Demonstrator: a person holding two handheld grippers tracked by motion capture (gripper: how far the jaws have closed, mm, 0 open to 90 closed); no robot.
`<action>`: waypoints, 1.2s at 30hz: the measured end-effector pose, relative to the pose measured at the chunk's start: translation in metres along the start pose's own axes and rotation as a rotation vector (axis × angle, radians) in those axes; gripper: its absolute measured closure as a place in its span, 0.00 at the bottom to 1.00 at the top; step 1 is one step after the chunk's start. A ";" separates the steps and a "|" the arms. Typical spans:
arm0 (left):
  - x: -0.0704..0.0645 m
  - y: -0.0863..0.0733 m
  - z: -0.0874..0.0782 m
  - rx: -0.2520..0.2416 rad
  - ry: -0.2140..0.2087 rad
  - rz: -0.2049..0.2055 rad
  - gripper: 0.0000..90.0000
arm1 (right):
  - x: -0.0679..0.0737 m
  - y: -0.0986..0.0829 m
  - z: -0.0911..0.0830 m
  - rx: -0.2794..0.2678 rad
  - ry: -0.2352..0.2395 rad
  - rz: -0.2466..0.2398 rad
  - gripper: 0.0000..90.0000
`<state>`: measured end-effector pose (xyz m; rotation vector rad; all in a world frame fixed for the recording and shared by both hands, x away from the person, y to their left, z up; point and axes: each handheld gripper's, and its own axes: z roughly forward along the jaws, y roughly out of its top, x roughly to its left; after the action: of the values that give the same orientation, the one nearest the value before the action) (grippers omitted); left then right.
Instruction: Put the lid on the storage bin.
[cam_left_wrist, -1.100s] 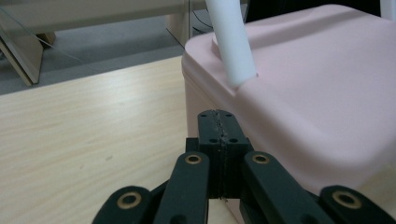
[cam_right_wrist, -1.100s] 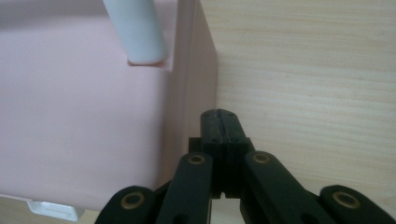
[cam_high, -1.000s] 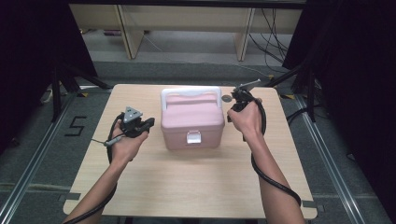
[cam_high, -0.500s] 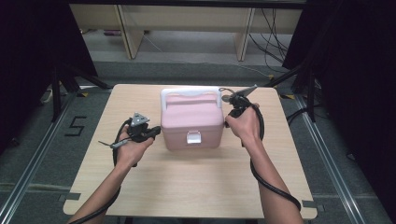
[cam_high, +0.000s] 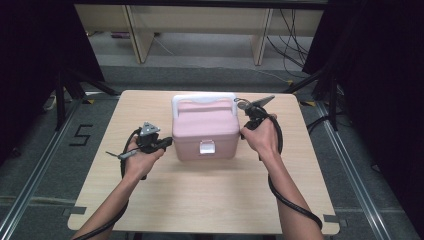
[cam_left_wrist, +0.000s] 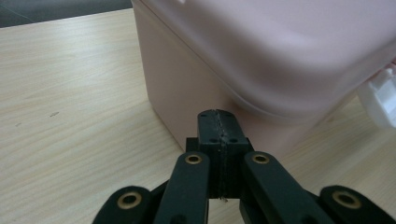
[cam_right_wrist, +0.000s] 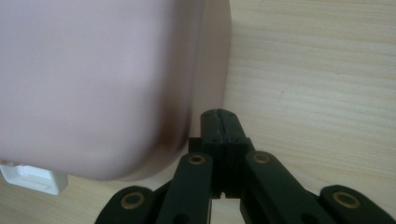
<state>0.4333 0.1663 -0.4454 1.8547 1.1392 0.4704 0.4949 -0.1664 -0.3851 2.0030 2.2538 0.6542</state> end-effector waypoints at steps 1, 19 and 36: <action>0.001 0.000 0.000 -0.004 0.006 -0.001 0.99 | 0.000 -0.001 0.001 0.000 0.012 -0.020 1.00; 0.013 -0.001 -0.002 -0.054 0.037 -0.018 0.98 | 0.007 -0.012 0.000 0.012 0.030 -0.011 1.00; 0.028 -0.025 -0.029 -0.211 0.092 -0.060 0.58 | -0.036 -0.042 -0.013 -0.214 0.038 -0.146 0.85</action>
<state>0.4146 0.2092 -0.4543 1.6265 1.1559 0.6224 0.4573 -0.2077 -0.3958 1.7255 2.2155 0.8825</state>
